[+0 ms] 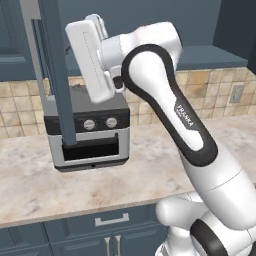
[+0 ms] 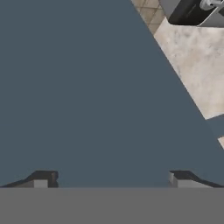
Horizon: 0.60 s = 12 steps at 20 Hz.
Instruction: Move the mustard and ketchup from the cabinet to the dining counter.
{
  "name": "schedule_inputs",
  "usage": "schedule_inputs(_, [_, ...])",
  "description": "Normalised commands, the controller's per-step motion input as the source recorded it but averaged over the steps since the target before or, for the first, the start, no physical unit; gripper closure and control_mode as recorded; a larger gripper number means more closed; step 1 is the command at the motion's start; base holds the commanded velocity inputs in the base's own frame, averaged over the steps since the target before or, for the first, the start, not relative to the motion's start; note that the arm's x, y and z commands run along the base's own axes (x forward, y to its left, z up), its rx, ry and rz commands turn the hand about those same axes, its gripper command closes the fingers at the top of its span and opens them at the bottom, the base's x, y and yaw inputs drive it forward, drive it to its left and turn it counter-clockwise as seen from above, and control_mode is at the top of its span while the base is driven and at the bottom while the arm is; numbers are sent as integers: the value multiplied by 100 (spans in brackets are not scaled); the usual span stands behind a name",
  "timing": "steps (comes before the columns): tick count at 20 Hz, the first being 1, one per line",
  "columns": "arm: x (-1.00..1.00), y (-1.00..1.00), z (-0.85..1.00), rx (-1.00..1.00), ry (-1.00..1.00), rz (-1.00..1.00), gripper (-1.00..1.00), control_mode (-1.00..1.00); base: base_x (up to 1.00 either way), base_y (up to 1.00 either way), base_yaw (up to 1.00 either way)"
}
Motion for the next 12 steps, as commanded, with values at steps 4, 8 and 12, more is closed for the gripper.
schedule_inputs(4, [0, -26, 0, 0, -13, -20, -100, -100, 0, 0, 0])
schedule_inputs(8, [-12, -63, 0, 0, -22, -8, -100, -100, 0, 0, 0])
schedule_inputs(12, [-19, -79, 0, 0, -24, 0, -100, -100, 0, 0, 0])
